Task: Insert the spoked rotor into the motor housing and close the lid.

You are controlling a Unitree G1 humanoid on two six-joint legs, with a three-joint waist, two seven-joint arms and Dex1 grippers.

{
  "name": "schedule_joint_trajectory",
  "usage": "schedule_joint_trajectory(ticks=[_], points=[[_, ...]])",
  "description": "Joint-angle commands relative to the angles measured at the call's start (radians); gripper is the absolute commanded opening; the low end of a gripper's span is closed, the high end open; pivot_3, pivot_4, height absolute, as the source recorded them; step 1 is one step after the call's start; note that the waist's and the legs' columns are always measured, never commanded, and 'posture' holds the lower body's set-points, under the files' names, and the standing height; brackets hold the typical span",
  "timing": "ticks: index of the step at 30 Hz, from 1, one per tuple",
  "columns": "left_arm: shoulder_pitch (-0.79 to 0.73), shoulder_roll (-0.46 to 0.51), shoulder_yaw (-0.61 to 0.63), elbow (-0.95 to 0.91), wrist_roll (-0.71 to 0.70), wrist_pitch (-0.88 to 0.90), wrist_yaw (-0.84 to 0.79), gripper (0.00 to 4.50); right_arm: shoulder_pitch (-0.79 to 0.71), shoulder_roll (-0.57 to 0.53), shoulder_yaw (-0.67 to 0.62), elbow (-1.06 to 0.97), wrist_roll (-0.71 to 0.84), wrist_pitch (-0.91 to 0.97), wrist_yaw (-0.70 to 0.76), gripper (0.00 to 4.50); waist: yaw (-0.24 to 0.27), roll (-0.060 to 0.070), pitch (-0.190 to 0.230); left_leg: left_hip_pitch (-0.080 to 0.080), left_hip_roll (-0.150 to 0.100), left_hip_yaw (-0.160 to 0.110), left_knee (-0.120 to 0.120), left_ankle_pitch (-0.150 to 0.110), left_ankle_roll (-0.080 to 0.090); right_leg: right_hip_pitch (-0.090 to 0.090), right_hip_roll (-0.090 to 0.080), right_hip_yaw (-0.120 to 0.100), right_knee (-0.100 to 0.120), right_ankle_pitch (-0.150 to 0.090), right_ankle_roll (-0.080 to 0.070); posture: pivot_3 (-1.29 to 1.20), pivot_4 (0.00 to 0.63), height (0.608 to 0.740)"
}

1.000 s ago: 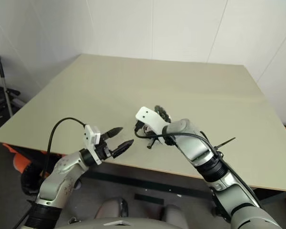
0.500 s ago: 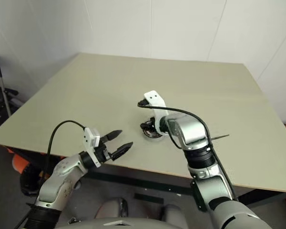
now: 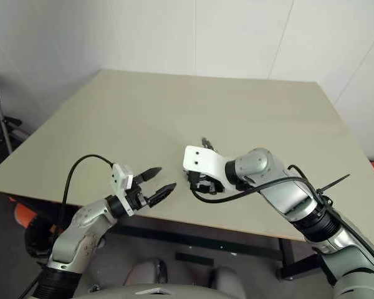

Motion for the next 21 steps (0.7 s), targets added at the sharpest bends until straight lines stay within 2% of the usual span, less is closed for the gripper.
schedule_joint_trajectory(ticks=[1, 6, 19, 21], points=[[-0.014, 0.006, 0.009, -0.039, -0.016, 0.000, -0.001, 4.50, -0.007, -0.012, 0.017, 0.058, -0.086, -0.123, -0.004, 2.26, 0.000, 0.000, 0.000, 0.000, 0.000, 0.000, 0.000, 0.000, 0.000, 0.000, 0.000, 0.000, 0.000, 0.000, 0.000, 0.00, 0.000, 0.740], [-0.023, 0.011, 0.017, -0.019, -0.017, -0.005, -0.011, 4.50, -0.011, -0.014, 0.046, 0.163, -0.192, -0.283, 0.003, 2.26, 0.000, 0.000, 0.000, 0.000, 0.000, 0.000, 0.002, 0.000, 0.000, 0.001, 0.000, 0.000, 0.000, 0.000, 0.000, 0.00, 0.000, 0.740], [-0.007, 0.013, 0.016, -0.012, -0.011, -0.024, -0.024, 4.50, 0.000, 0.032, 0.032, 0.295, -0.291, -0.426, 0.041, 2.26, -0.001, 0.000, 0.000, -0.002, 0.000, 0.000, 0.002, -0.002, 0.003, 0.000, 0.000, 0.000, 0.000, 0.004, -0.007, 0.00, 0.000, 0.740], [-0.005, 0.013, 0.016, -0.012, -0.010, -0.026, -0.024, 4.50, 0.000, 0.039, 0.031, 0.308, -0.299, -0.438, 0.047, 1.88, -0.002, 0.000, 0.000, -0.001, 0.000, 0.000, 0.002, -0.002, 0.003, 0.000, 0.000, 0.000, 0.000, 0.004, -0.007, 0.00, 0.000, 0.740]])
